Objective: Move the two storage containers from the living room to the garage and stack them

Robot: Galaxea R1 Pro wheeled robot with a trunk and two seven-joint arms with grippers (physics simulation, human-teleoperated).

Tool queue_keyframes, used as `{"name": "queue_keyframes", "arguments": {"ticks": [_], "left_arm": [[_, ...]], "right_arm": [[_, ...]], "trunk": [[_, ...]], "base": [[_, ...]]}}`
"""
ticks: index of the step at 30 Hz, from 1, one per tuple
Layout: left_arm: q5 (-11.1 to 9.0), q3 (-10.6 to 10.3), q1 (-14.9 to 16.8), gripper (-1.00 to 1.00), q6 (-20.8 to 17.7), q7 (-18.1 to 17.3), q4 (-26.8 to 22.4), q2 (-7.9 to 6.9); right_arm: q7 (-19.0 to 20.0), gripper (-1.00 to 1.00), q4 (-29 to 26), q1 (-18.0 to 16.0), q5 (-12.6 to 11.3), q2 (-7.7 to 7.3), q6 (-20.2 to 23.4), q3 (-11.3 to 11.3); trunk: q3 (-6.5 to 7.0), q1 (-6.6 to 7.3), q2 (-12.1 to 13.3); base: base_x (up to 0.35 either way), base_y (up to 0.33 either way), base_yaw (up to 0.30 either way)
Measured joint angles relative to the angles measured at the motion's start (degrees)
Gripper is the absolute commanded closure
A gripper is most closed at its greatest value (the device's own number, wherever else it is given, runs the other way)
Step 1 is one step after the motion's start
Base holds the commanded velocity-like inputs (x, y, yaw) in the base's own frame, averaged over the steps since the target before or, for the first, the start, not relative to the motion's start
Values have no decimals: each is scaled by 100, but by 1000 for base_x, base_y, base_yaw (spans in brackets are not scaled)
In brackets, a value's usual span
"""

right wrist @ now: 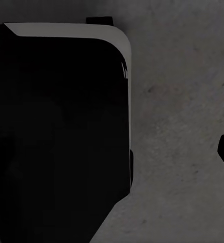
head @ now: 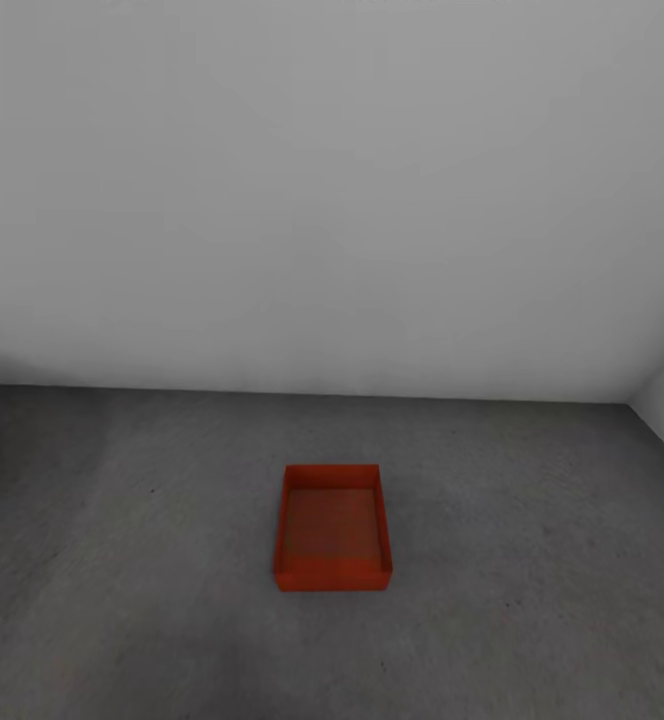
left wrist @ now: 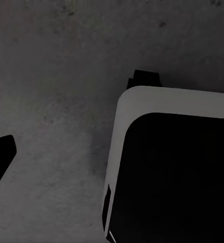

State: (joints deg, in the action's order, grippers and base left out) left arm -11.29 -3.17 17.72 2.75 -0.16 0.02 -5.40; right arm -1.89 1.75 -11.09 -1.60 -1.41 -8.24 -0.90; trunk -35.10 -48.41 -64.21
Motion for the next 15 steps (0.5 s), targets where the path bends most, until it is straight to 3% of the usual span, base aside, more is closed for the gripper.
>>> {"name": "queue_keyframes", "arguments": {"ticks": [15], "left_arm": [[0,0,-69,-100,6,0,-2,66]], "right_arm": [[0,-100,0,0,0,3,1,0]], "trunk": [[139,0,0]], "base": [[0,0,0]]}}
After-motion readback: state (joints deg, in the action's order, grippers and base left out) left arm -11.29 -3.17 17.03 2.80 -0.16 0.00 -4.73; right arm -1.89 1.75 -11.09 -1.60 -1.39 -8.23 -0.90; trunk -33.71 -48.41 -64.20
